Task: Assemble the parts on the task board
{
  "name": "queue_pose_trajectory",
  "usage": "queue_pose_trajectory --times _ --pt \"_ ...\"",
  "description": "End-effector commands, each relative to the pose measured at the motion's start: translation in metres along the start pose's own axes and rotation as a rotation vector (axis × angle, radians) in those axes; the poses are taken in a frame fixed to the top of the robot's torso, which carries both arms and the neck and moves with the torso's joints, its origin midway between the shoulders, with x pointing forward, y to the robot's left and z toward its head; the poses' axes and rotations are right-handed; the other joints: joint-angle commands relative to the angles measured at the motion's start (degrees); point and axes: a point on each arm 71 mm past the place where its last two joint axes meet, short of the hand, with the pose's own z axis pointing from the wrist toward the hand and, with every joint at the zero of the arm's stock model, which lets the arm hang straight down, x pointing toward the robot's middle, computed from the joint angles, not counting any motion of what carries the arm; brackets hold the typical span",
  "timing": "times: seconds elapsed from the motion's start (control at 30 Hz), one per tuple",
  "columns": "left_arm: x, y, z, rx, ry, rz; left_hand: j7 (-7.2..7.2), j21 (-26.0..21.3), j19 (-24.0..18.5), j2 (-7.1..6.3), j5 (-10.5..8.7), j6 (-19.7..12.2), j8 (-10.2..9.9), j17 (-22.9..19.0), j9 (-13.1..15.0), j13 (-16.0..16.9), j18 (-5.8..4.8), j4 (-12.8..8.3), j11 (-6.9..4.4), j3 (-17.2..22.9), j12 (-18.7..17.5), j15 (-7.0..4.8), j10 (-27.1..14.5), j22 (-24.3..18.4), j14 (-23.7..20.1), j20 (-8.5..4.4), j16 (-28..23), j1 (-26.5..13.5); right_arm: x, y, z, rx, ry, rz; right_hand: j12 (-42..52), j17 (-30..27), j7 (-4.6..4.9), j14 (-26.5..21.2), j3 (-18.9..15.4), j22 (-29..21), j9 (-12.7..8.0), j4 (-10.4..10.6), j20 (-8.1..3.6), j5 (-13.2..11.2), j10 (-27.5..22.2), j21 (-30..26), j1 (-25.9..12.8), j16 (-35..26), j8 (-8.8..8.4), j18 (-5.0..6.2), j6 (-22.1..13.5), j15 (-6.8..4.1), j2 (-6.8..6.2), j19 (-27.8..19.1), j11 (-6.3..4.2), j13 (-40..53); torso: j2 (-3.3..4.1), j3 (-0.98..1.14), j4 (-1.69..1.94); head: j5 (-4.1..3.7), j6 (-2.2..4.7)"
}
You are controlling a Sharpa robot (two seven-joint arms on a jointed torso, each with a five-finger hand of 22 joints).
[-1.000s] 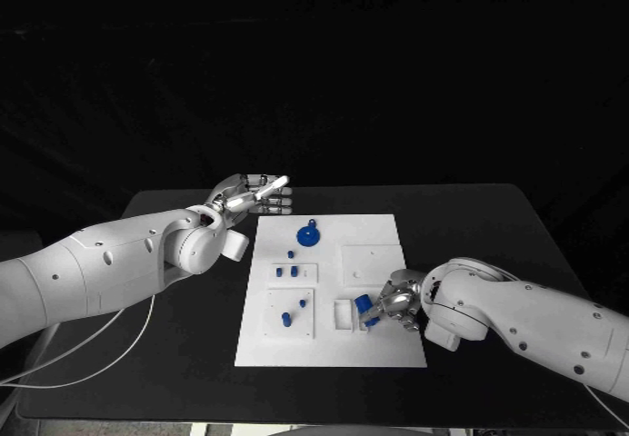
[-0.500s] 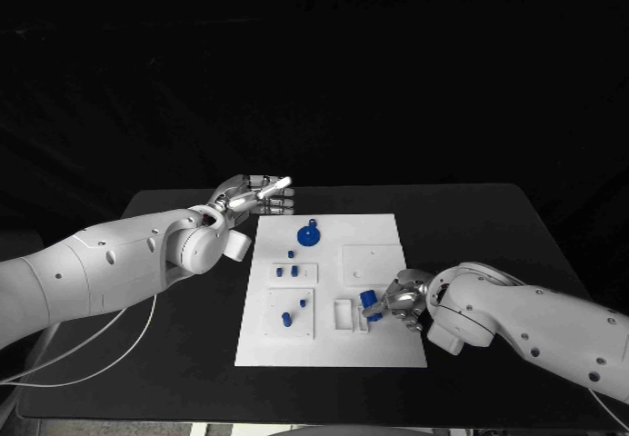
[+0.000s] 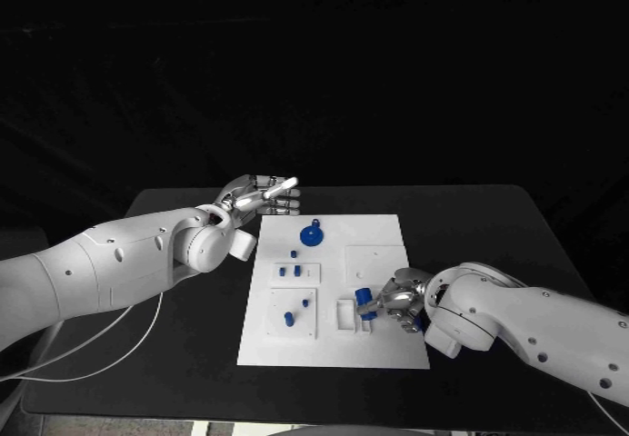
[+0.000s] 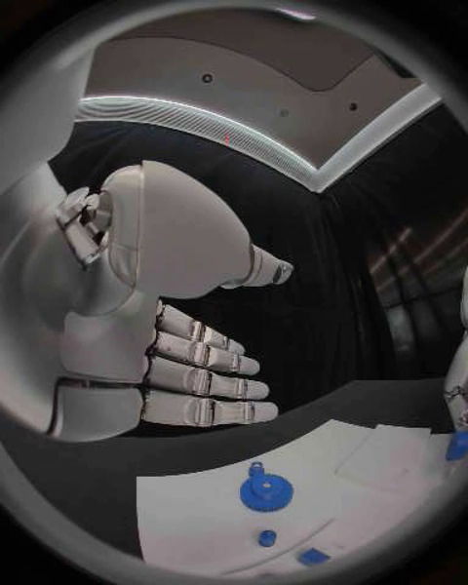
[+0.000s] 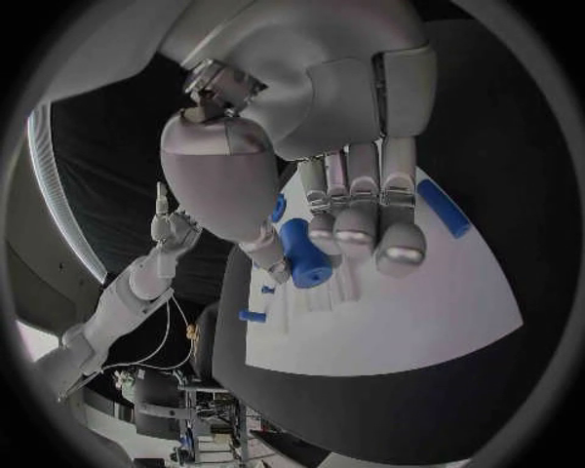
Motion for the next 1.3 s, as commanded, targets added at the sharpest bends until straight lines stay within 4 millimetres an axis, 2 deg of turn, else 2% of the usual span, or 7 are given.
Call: queue_pose_trajectory --times 0.03,0.27,0.43,0.6,1.17,1.23,1.3 --pt "0.003 0.000 0.001 0.001 0.021 -0.004 0.20 0.1 0.4 0.36 -0.21 0.1 -0.2 0.0 0.0 0.0 0.71 -0.5 0.18 0.0 -0.2 0.01 0.2 0.0 0.2 -0.02 -0.2 0.0 0.005 0.005 0.001 0.001 0.021 0.005 -0.5 -0.1 -0.73 0.0 -0.8 2.6 -0.2 0.1 -0.31 0.1 -0.3 -0.3 0.1 -0.4 0.13 -0.27 1.1 -0.23 -0.06 3.1 -0.28 -0.1 0.00 0.04 0.08 0.39 -0.02" --pt "0.003 0.000 0.002 0.000 0.020 -0.002 0.20 0.1 0.4 0.36 -0.21 0.1 -0.2 0.0 0.0 0.0 0.71 -0.5 0.18 0.0 -0.2 0.01 0.2 0.0 0.2 -0.02 -0.2 0.0 0.009 0.009 0.004 -0.001 0.033 -0.001 -0.5 -0.1 -0.73 0.0 -1.4 2.6 -0.4 0.3 -0.31 0.3 -0.3 -0.4 -0.1 -0.5 0.14 -0.28 1.2 -0.23 -0.08 3.1 -0.28 -0.2 0.03 0.09 0.06 0.64 -0.23" --pt "0.003 0.000 0.002 0.002 0.021 -0.002 0.12 0.0 0.5 0.40 -0.21 0.2 -0.2 0.0 0.0 0.0 0.72 -0.6 0.11 0.0 -0.2 0.02 0.2 0.0 0.1 0.00 -0.2 -0.2 0.013 0.009 0.007 0.008 0.048 -0.009 -0.6 0.0 -0.73 0.0 -2.0 2.7 -0.5 0.6 -0.31 0.4 -0.3 -0.3 -0.2 -0.5 0.15 -0.30 1.2 -0.21 -0.01 3.1 -0.27 -0.3 0.02 0.02 -0.03 0.79 -0.25" --pt "0.004 0.000 0.002 0.003 0.022 -0.002 -0.06 0.0 0.4 0.19 -0.21 0.0 -0.2 0.0 0.0 0.0 0.72 -0.5 -0.03 0.0 -0.2 0.04 0.2 0.0 0.1 0.01 -0.2 -0.2 0.021 0.011 0.011 0.014 0.067 -0.018 -0.6 0.0 -0.69 0.0 -2.4 2.6 -0.6 0.8 -0.30 0.5 -0.4 -0.4 -0.1 -0.6 0.14 -0.25 1.1 -0.22 0.04 3.1 -0.25 -0.4 0.05 0.10 0.04 0.92 -0.36" --pt "0.004 0.000 0.001 0.001 0.027 -0.004 0.03 0.0 0.4 -0.03 -0.20 -0.1 -0.2 0.0 0.0 0.0 0.74 0.1 0.07 0.1 -0.2 0.07 0.1 0.0 -0.1 0.04 -0.2 -0.1 0.029 0.011 0.017 0.032 0.087 -0.044 -0.9 -0.1 -0.61 0.0 -3.2 2.6 -0.8 1.4 -0.27 0.5 -0.6 -0.6 -0.4 -0.9 0.15 -0.19 1.0 -0.18 0.03 3.1 -0.18 -0.5 0.06 0.05 0.05 1.24 -0.22" --pt "0.004 0.000 0.001 0.000 0.027 -0.004 0.03 0.0 0.4 -0.03 -0.20 -0.1 -0.2 0.0 0.0 0.0 0.74 0.1 0.07 0.1 -0.2 0.07 0.1 0.0 -0.1 0.04 -0.2 -0.1 0.028 0.011 0.018 0.033 0.083 -0.043 -1.0 -0.2 -0.46 0.0 -3.7 2.6 -0.9 1.9 -0.23 -0.3 -0.7 -0.6 -0.8 -1.0 0.15 -0.12 0.6 -0.11 -0.48 3.1 -0.08 -0.6 0.06 0.06 0.00 1.25 -0.23" --pt "0.004 0.000 0.001 -0.001 0.026 -0.004 0.05 0.0 0.4 -0.06 -0.20 0.0 -0.2 0.0 0.0 0.0 0.73 0.2 0.11 0.1 -0.2 0.09 0.1 0.0 -0.1 0.05 -0.2 -0.1 0.028 0.011 0.019 0.033 0.081 -0.044 -1.0 -0.2 -0.27 0.0 -4.1 2.6 -0.9 3.0 -0.15 -3.9 -0.8 -0.6 -1.5 -1.1 0.15 -0.03 0.2 0.00 -1.52 3.1 0.07 -0.7 0.06 0.06 0.00 1.25 -0.23"
